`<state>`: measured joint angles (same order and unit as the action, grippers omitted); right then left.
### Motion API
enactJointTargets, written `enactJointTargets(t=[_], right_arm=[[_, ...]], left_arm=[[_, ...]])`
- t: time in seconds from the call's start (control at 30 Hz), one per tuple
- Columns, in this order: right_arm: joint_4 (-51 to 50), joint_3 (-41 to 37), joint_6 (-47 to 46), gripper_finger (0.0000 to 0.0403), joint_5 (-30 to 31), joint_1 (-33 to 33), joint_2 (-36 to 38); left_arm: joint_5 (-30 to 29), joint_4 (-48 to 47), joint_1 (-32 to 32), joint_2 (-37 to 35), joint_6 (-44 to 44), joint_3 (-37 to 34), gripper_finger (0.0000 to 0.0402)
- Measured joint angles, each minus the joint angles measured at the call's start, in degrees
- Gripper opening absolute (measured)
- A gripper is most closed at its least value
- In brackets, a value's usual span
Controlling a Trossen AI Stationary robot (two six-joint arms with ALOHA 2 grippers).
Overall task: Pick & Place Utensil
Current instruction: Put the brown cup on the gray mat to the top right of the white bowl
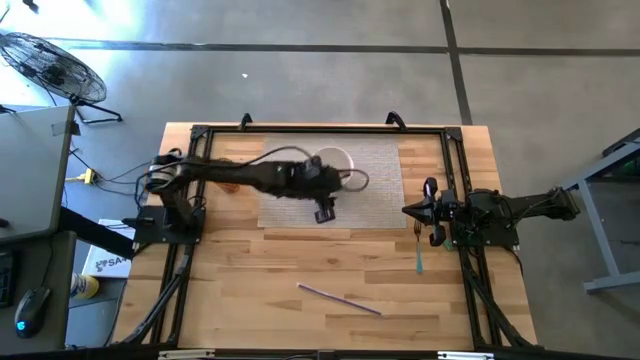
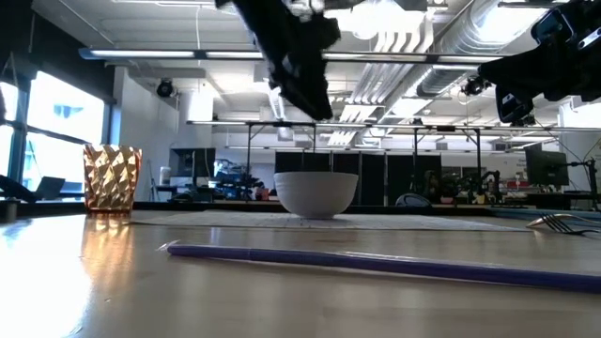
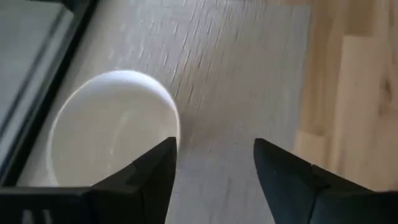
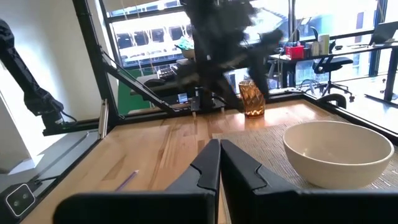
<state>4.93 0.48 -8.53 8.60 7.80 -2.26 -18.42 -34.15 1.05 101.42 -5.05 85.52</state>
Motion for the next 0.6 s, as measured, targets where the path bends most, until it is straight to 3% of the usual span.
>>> enactJointTargets(t=[0.13, 0.3, 0.6], right_arm=[[0.00, -0.01, 0.02, 0.0005, 0.00, 0.02, -0.02], [0.00, -0.01, 0.00, 0.0005, 0.00, 0.00, -0.55], [-0.02, -0.01, 0.01, 0.0005, 0.00, 0.01, -0.72]], left_arm=[[-10.84, -9.79, -6.74, -1.83, -9.89, -0.01, 0.0209], [-19.91, -27.45, -15.19, -2.05, -31.53, -1.18, 0.0217], [-20.89, -43.65, -27.30, -1.98, -75.52, -13.17, 0.0307]])
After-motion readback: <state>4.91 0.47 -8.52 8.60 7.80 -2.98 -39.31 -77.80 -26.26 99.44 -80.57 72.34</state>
